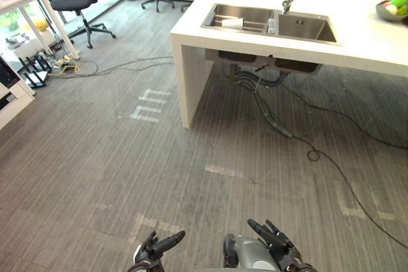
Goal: Walk over to the sink, pick up the cup, carry it to the dishwasher, place the cup inside the dishwasher, then close the dishwasher door
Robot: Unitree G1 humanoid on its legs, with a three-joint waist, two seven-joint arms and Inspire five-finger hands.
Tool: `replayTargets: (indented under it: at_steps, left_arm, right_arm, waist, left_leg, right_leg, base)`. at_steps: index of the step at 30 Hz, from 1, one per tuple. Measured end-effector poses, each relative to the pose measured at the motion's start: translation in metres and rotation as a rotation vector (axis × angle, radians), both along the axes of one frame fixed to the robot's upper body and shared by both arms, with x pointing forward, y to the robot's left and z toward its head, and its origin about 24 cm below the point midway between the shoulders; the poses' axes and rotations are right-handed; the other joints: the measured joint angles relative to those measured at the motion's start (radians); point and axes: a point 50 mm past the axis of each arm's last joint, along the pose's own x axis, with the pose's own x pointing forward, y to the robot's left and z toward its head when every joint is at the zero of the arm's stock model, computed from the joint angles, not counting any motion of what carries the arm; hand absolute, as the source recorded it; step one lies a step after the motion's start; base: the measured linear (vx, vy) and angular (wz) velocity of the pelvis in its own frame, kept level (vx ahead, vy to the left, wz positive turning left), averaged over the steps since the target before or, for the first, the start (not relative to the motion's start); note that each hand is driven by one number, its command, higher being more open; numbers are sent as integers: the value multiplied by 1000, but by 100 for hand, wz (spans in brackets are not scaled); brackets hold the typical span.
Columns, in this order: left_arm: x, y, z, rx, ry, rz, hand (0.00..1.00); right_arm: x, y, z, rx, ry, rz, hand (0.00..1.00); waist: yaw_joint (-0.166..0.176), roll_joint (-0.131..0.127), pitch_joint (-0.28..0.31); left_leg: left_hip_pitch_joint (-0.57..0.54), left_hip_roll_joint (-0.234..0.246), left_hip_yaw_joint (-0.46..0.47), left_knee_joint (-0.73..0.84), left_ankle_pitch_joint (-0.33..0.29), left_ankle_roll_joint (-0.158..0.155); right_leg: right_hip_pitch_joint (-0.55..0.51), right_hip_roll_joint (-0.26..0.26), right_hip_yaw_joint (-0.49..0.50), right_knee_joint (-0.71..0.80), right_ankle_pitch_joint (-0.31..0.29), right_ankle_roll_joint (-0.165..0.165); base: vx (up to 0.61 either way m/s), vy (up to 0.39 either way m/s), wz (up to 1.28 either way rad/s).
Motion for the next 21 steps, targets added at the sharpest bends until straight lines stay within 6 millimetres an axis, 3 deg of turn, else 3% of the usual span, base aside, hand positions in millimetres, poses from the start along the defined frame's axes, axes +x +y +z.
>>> replayTargets:
  at_steps: [1,2,3,4,5,7,8,11,12,13,14,15,16,18,19,20,21]
  left_arm:
    - [-1,1,0,5,4,-4,100]
    - [-3,1,0,13,7,-11,100]
    - [-4,0,-1,16,7,-5,100]
    - [-4,0,0,29,0,-4,100]
    - [0,3,2,60,-25,-14,100]
    - [11,8,9,150,-72,-104,100]
    - [16,8,11,168,-88,-133,100]
    - [34,2,20,231,-156,-211,100]
    - [42,0,24,273,-173,-247,100]
    - [46,-5,27,327,-185,-275,100]
    - [48,-8,29,363,-194,-296,100]
    - [50,-9,31,419,-205,-325,100]
    - [55,-9,37,494,-230,-355,100]
    - [71,-14,52,621,-329,-450,100]
    - [91,-25,75,708,-481,-546,100]
    - [95,-30,80,715,-514,-563,100]
    - [111,-43,100,768,-648,-632,100]
  right_arm:
    - [-1,-1,-1,1,10,-4,100]
    - [-3,-3,-2,1,31,4,100]
    - [-5,-3,-3,-8,50,27,100]
    - [-7,-4,-3,-21,61,51,100]
    - [-7,-6,-4,-32,78,81,100]
    - [-11,-4,-6,-27,111,111,100]
    - [-11,-4,-6,-30,118,122,100]
    - [-7,-5,-6,-41,122,160,100]
    - [-3,-5,-5,-40,111,164,100]
    - [1,-5,-4,-42,103,167,100]
    - [3,-6,-3,-46,97,172,100]
    - [6,-5,-3,-48,93,184,100]
    - [13,2,-3,-43,80,216,100]
    - [17,8,-2,-45,73,261,100]
    - [20,8,-1,-50,62,266,100]
    - [20,8,-1,-50,60,266,100]
    - [20,8,0,-53,49,268,100]
  waist:
    - [-3,7,-4]
    - [-6,17,-9]
    - [-4,27,-14]
    - [-2,32,-15]
    - [0,44,-7]
    - [2,19,17]
    - [4,17,21]
    - [22,5,45]
    - [29,-4,50]
    - [34,1,51]
    - [42,15,49]
    - [57,19,51]
    - [63,15,60]
    - [53,-2,59]
    - [46,-4,58]
    - [44,-7,56]
    - [39,-14,49]
  left_leg:
    - [-31,8,-14,78,15,-18]
    - [-99,19,-27,249,87,-63]
    - [-171,38,-20,413,202,-88]
    - [-238,69,9,566,225,-85]
    - [-308,106,55,737,201,-50]
    - [-421,108,106,835,162,-2]
    - [-455,102,119,819,152,8]
    - [-542,60,267,503,93,24]
    - [-551,5,312,243,115,24]
    - [-548,-55,294,-51,207,11]
    - [-550,-72,246,-214,264,-14]
    - [-568,-70,207,-206,331,-38]
    - [-573,-87,175,-165,400,-7]
    - [-560,-116,177,-171,425,47]
    - [-541,-141,198,-168,415,84]
    - [-534,-149,199,-169,409,93]
    - [-494,-185,202,-186,392,118]
  right_leg:
    - [16,13,-3,-10,-9,-7]
    - [55,37,0,-36,-24,-19]
    - [107,61,9,-77,-33,-33]
    - [151,83,16,-117,-41,-47]
    - [228,104,34,-165,-41,-67]
    - [362,103,52,-248,-40,-70]
    - [395,99,54,-268,-39,-70]
    - [506,57,95,-355,-39,-64]
    - [531,26,104,-376,-47,-48]
    - [550,8,127,-399,-52,-39]
    - [565,12,157,-424,-54,-38]
    - [583,14,195,-441,-69,-32]
    - [598,7,237,-438,-78,-25]
    - [567,-30,259,-365,-84,-14]
    - [516,-62,257,-225,-103,31]
    - [509,-68,254,-200,-106,40]
    - [483,-95,239,-91,-97,76]
  base:
    - [438,-248,-13]
    - [536,-266,-18]
    - [451,-185,-22]
    - [542,-144,-26]
    - [439,-84,-21]
    - [427,-68,-16]
    - [426,-42,-23]
    - [434,48,-37]
    - [434,121,-45]
    - [442,142,-57]
    - [446,207,-77]
    - [441,263,-95]
    - [514,340,-81]
    - [461,319,-37]
    - [333,229,-11]
    - [490,309,7]
    - [325,181,24]
